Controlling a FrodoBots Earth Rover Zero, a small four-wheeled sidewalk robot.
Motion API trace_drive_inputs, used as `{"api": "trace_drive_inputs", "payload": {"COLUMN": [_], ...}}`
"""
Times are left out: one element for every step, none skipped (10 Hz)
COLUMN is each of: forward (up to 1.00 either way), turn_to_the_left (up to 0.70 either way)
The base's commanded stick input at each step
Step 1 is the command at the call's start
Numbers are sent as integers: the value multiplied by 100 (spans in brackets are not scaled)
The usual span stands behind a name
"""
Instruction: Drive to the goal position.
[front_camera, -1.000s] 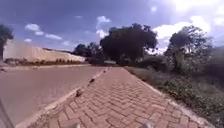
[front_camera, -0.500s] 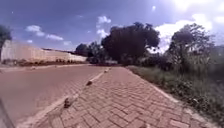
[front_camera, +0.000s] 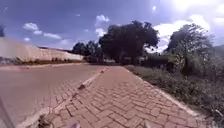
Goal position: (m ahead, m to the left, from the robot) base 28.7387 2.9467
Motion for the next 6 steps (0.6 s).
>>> {"api": "trace_drive_inputs", "payload": {"forward": [100,100,100,100,100,100], "turn_to_the_left": [0,0,0,0,0,0]}}
